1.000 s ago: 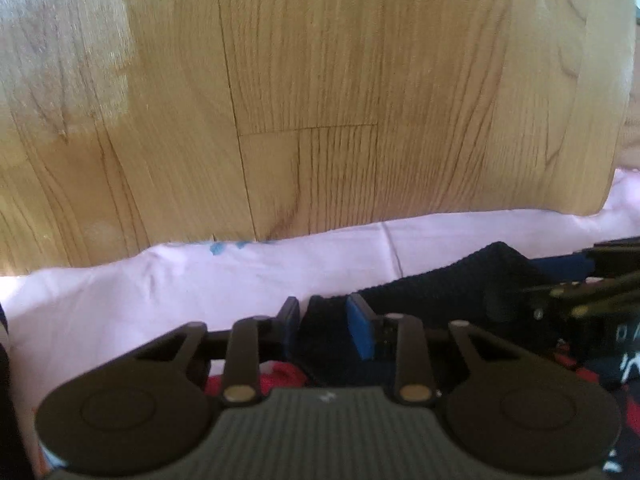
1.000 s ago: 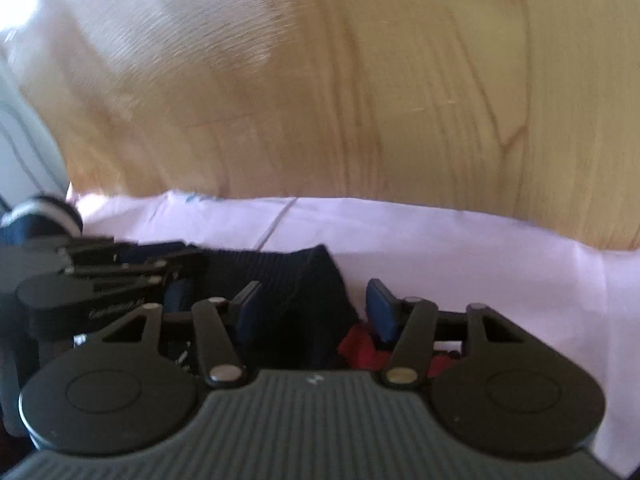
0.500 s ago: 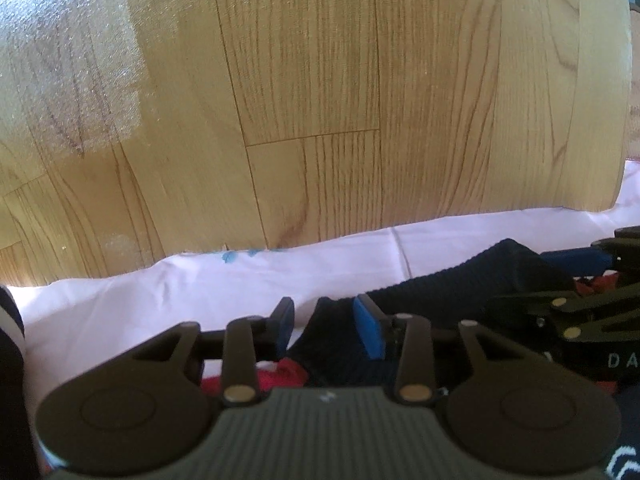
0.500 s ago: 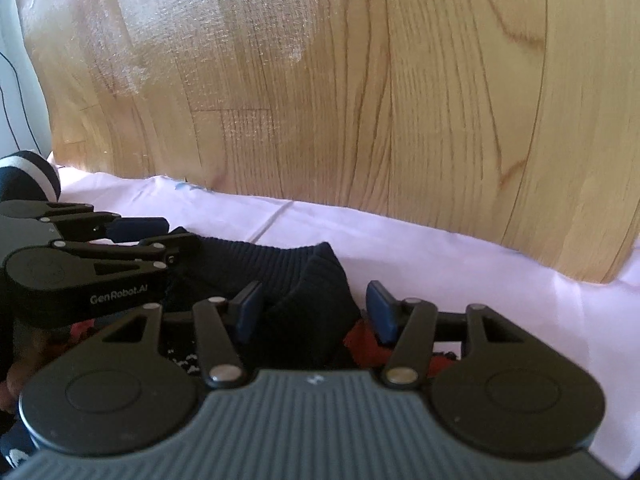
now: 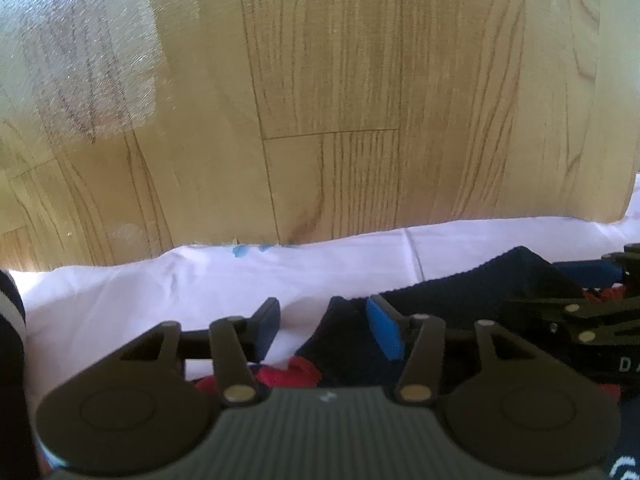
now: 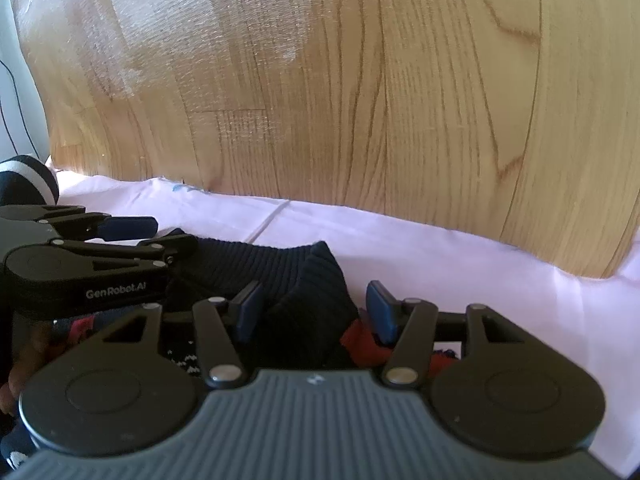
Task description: Fold small clothes
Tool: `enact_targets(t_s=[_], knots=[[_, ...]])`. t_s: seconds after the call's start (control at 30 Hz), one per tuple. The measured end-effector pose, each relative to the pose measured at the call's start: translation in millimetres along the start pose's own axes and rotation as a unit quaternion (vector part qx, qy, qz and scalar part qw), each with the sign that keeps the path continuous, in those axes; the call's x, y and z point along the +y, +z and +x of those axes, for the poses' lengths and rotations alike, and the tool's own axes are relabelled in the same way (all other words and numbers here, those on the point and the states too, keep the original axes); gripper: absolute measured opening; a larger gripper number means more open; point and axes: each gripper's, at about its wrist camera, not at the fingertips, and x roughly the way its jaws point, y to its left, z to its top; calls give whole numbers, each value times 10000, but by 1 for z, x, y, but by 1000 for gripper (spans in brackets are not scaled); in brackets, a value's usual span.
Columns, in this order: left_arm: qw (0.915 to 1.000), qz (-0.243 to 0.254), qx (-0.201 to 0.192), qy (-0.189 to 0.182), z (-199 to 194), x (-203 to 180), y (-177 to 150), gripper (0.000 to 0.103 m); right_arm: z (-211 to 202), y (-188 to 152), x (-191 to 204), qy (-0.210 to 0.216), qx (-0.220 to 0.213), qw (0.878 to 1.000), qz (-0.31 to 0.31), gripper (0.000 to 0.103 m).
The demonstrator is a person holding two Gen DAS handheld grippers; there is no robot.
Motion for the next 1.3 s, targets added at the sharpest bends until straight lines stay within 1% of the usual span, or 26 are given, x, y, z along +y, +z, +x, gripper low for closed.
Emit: enact_targets(t_s=[0.03, 0.07, 0.1, 0.13, 0.17, 0.2, 0.23, 0.27, 0.37, 0.5, 0.6, 0.67, 0.73, 0.87, 1.03, 1.3], knots=[[10000, -50, 18, 32, 0, 1, 0, 58, 0, 0, -1, 9, -2, 10000, 19, 60], [9999, -109, 40, 58, 0, 2, 0, 61, -1, -1, -1, 19, -7, 10000, 48, 60], [9998, -174, 66, 72, 1, 4, 1, 67, -1, -1, -2, 36, -10, 10000, 83, 60], [9996, -260, 102, 83, 2, 7, 1, 77, -1, -1, -4, 72, -14, 9999, 137, 60], [9992, -370, 161, 62, 3, 11, 2, 83, -2, -1, -7, 106, -21, 9997, 202, 60], [9986, -481, 225, -36, 5, 15, 2, 91, -2, -1, -10, 127, -23, 9995, 289, 60], [9980, -546, 236, -210, 4, 19, 3, 101, -2, -2, -13, 137, -26, 9991, 398, 62], [9972, -575, 261, -409, 4, 22, 3, 103, -3, -2, -15, 129, -31, 9986, 504, 64], [9963, -620, 246, -538, 2, 26, 2, 103, -3, -2, -21, 81, -42, 9967, 802, 66], [9961, -608, 247, -585, 0, 26, 2, 103, -2, -3, -22, 72, -39, 9962, 862, 68], [9956, -651, 227, -628, -4, 27, 1, 103, -2, -4, -23, 115, -30, 9959, 893, 76], [9950, -705, 204, -678, -2, 29, 0, 103, -2, -3, -25, 196, -17, 9950, 979, 84], [9949, -711, 204, -682, -3, 29, 0, 103, -1, -2, -28, 284, 4, 9943, 1027, 87], [9962, -569, 270, -598, -2, 24, 0, 103, 0, 0, -28, 382, 38, 9938, 1041, 92], [9979, -296, 375, -449, 2, 16, 1, 103, 0, 1, -31, 520, 41, 9919, 1155, 95], [9980, -184, 407, -453, 3, 17, 1, 103, -1, 1, -31, 531, 41, 9919, 1157, 95]])
